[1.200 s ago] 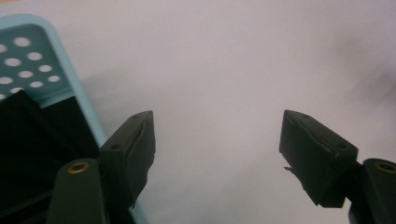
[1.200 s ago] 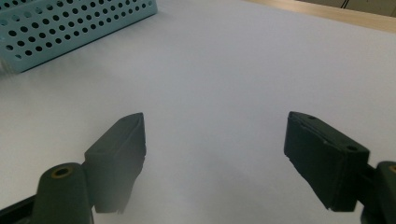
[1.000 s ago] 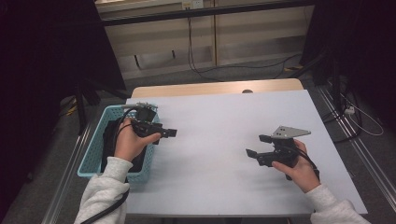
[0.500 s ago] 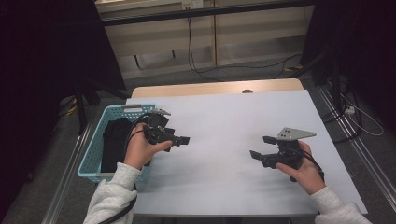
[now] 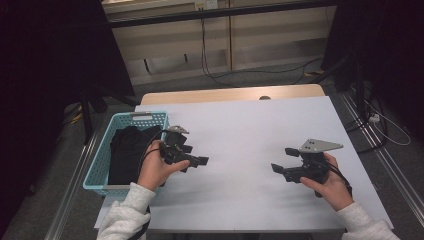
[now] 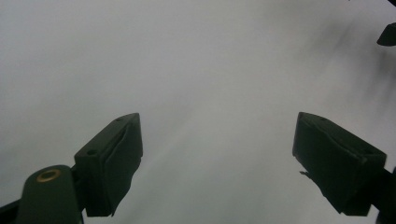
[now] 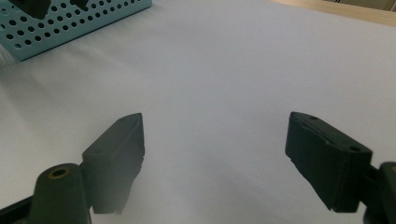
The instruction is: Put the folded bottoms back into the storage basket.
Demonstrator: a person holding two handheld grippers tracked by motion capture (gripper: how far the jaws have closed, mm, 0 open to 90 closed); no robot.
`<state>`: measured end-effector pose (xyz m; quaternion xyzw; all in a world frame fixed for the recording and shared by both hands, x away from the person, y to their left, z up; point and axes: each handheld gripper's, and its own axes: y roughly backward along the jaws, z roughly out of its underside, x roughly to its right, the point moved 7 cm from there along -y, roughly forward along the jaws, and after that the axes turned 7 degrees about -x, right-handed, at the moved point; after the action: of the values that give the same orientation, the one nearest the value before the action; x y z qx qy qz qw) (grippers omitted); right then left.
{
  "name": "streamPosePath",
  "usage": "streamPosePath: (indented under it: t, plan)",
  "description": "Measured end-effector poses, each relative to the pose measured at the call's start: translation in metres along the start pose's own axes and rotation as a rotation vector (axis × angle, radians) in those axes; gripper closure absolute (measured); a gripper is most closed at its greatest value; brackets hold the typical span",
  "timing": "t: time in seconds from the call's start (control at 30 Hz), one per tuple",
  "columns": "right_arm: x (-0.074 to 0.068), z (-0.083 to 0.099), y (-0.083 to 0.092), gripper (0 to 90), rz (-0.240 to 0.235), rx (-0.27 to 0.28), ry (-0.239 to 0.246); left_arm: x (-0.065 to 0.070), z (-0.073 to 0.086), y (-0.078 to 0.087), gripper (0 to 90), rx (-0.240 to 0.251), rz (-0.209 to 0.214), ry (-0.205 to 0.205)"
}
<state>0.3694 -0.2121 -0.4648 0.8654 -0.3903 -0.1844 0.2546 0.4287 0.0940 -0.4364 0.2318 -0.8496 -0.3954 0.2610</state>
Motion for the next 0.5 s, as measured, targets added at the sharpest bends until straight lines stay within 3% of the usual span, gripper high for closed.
streamPosePath:
  t: [0.5]
  plan:
    - [0.005,0.009,0.01,18.7,0.012,-0.007,-0.001,0.009,0.017,-0.008,13.8,0.003,0.032,-0.041]
